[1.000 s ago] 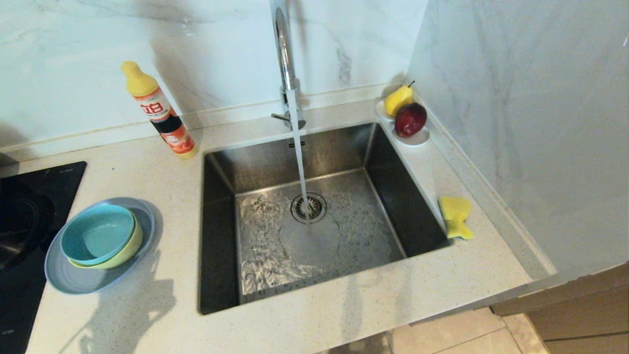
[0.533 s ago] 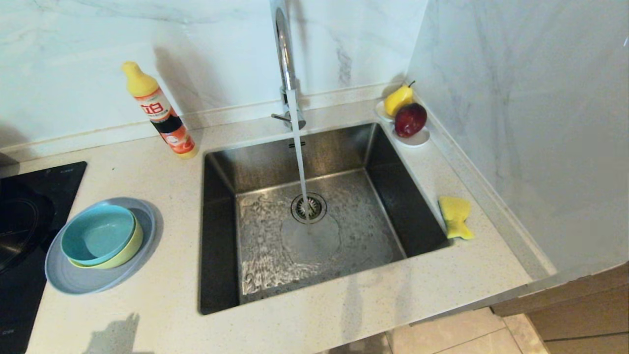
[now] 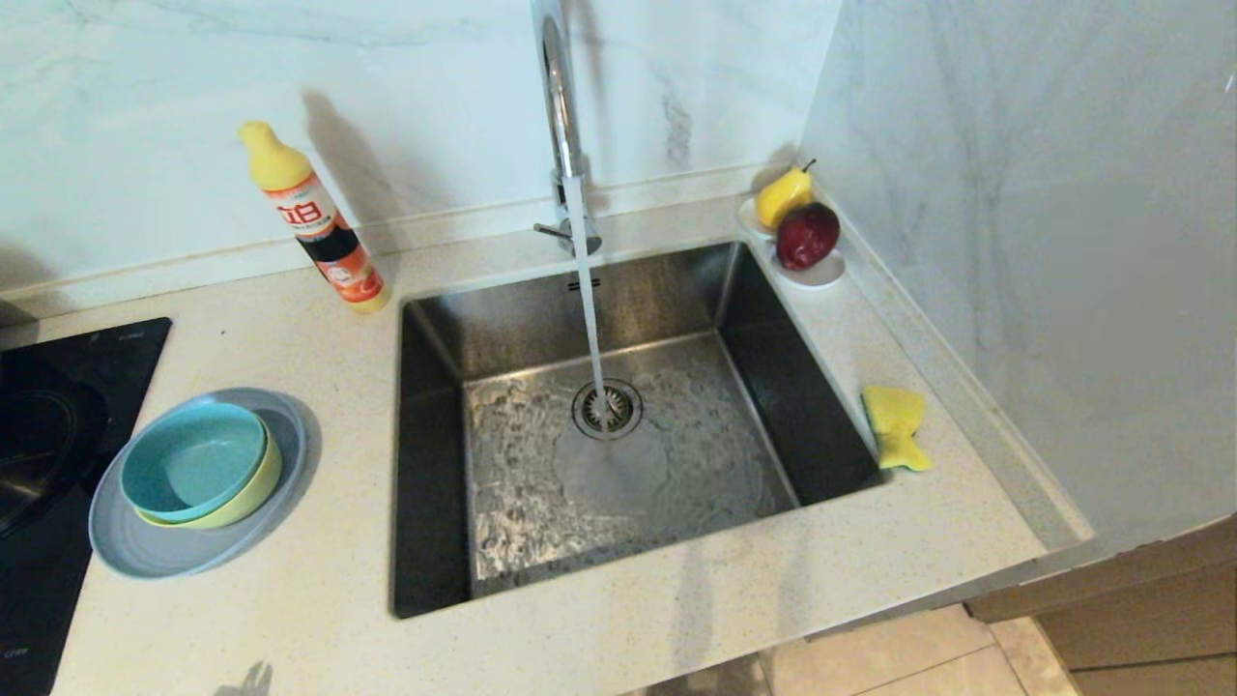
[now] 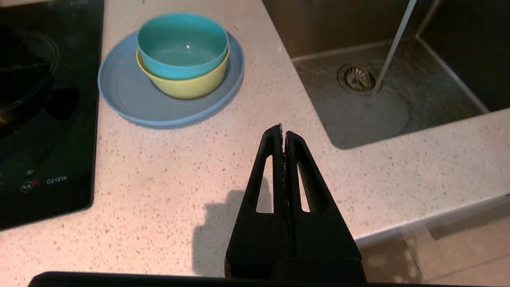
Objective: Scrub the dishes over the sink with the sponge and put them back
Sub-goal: Pick up a bowl and the sponge
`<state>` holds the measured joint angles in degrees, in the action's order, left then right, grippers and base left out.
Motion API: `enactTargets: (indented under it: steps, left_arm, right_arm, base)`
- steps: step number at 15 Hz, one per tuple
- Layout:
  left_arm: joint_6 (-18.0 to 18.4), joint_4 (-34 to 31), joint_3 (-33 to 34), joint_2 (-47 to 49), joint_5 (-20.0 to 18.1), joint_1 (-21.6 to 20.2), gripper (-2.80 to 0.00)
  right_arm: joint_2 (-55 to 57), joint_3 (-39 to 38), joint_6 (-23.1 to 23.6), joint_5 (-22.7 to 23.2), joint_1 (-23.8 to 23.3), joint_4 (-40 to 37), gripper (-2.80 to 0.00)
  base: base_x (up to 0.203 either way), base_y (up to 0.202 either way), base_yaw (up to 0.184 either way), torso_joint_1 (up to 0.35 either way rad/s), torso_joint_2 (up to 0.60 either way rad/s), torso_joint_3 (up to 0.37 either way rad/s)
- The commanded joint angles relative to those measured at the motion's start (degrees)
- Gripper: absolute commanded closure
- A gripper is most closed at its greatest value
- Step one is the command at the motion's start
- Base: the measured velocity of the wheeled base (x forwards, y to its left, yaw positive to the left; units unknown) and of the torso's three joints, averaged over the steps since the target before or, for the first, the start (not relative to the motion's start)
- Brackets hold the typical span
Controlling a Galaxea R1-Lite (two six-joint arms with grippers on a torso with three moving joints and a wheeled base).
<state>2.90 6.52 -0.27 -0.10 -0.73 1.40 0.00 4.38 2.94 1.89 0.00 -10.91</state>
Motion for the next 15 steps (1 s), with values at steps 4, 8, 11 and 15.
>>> enactTargets:
  steps: [4, 8, 11, 15]
  left_arm:
    - [-0.3, -0.1, 2.6, 0.0, 1.3, 0.0, 0.0]
    - [-0.5, 0.1, 2.6, -0.1, 1.1, 0.0, 0.0]
    - [-2.0, 0.2, 2.6, -0.1, 1.3, 0.0, 0.0]
    - [-2.1, 0.2, 2.6, -0.1, 1.3, 0.0, 0.0]
  right_arm:
    - [-0.1, 0.0, 0.0, 0.0, 0.0, -0.1, 0.0]
    - [0.0, 0.0, 0.0, 0.0, 0.0, -0.1, 0.0]
    - [0.0, 0.0, 0.0, 0.0, 0.0, -0.1, 0.0]
    - [-0.1, 0.0, 0.0, 0.0, 0.0, -0.1, 0.0]
  base:
    - [0.0, 0.0, 0.0, 0.0, 0.0, 0.0]
    - [0.0, 0.0, 0.0, 0.0, 0.0, 0.0]
    - [0.0, 0.0, 0.0, 0.0, 0.0, 0.0]
    - [0.0, 0.0, 0.0, 0.0, 0.0, 0.0]
